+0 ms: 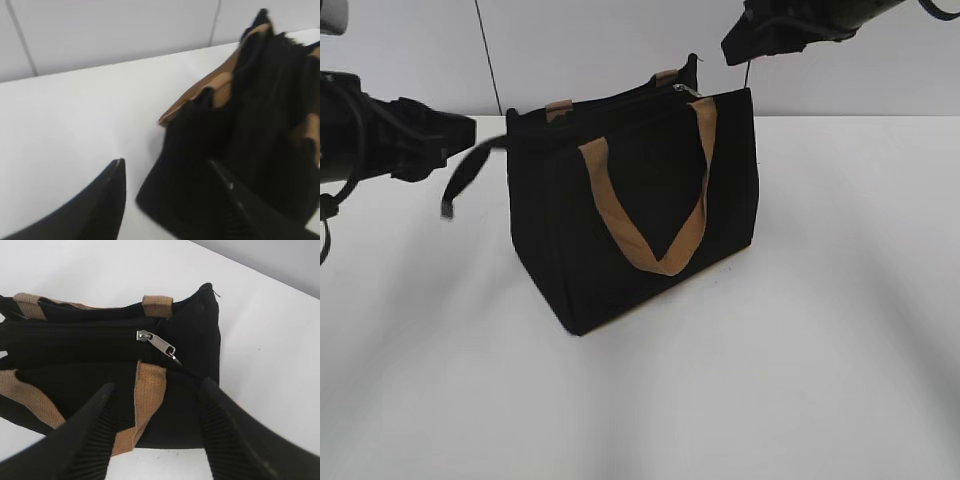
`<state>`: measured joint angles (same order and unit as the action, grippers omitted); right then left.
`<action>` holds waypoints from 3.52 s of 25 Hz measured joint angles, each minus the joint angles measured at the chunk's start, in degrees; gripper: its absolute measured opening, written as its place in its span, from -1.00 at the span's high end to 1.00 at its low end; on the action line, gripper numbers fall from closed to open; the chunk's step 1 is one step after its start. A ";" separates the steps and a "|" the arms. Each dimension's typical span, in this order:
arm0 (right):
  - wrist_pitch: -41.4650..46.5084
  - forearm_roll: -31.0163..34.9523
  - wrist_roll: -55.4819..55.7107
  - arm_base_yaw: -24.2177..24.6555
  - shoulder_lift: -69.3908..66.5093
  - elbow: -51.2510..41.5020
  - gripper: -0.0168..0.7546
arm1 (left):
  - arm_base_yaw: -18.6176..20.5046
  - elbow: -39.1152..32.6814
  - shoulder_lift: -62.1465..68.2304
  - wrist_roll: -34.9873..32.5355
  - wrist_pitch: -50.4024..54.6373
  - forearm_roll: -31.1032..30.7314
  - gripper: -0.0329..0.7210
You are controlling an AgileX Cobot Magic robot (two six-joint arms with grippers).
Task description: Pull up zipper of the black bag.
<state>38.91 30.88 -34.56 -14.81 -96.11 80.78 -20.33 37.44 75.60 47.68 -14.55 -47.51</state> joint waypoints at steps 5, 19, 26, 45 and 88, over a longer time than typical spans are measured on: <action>1.56 -1.56 0.00 0.00 1.05 0.00 -0.07 | -0.44 0.00 -1.12 2.90 13.18 3.94 -0.10; 9.53 -13.73 9.44 0.00 3.73 0.00 -0.08 | -3.89 0.00 -1.12 -6.34 34.94 26.53 -0.10; 20.19 -20.63 21.92 2.02 4.99 0.00 -0.08 | -3.89 7.59 -1.12 -23.66 52.24 41.56 -0.10; 30.49 -24.97 26.51 16.27 12.65 -4.52 -0.08 | 14.33 25.29 1.25 -40.91 83.57 49.69 -0.10; 26.20 -22.14 17.68 16.31 96.54 -52.92 -0.07 | 15.18 -6.45 -75.91 -46.42 75.77 47.51 -0.08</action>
<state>65.11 8.74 -16.88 1.51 0.42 27.86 -5.15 30.99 -0.31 1.26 61.23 0.00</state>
